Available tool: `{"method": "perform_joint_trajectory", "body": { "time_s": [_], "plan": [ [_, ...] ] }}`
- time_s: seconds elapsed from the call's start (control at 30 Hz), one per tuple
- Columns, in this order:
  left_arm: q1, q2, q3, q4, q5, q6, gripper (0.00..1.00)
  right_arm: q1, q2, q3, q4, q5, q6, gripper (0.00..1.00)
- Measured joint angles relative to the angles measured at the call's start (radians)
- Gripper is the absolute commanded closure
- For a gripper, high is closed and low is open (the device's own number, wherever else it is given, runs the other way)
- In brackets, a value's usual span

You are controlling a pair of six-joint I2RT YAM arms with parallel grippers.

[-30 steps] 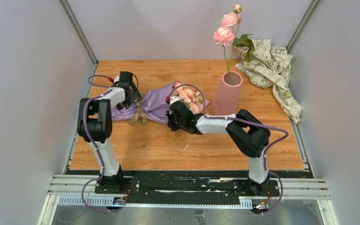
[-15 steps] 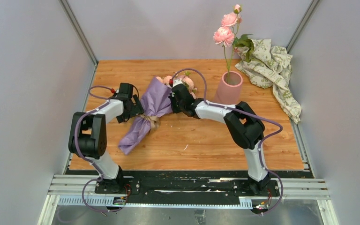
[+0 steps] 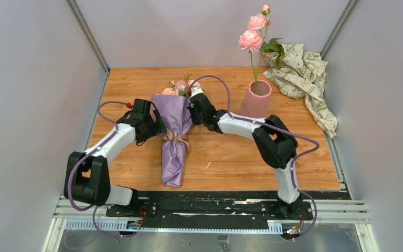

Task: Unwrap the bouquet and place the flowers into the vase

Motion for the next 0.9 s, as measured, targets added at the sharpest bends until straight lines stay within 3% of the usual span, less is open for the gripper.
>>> {"method": "perform_joint_trajectory", "body": {
  "time_s": [0.1, 0.3, 0.47, 0.67, 0.9],
  "plan": [
    [0.0, -0.046, 0.042, -0.017, -0.019, -0.019, 0.05, 0.04, -0.13, -0.082, 0.001, 0.056, -0.032, 0.99],
    [0.001, -0.056, 0.147, 0.006, -0.007, -0.053, 0.05, 0.178, -0.343, -0.183, 0.023, 0.171, -0.104, 0.66],
    [0.001, -0.022, 0.206, 0.039, 0.025, -0.071, 0.05, 0.261, -0.354, -0.269, 0.018, 0.192, -0.097, 0.66],
    [0.001, 0.13, 0.269, 0.093, 0.066, -0.085, 0.05, 0.271, -0.272, -0.33, -0.003, 0.19, -0.052, 0.66],
    [0.001, 0.266, 0.271, 0.128, 0.123, -0.096, 0.05, 0.282, -0.241, -0.333, -0.011, 0.184, -0.028, 0.53]
  ]
}}
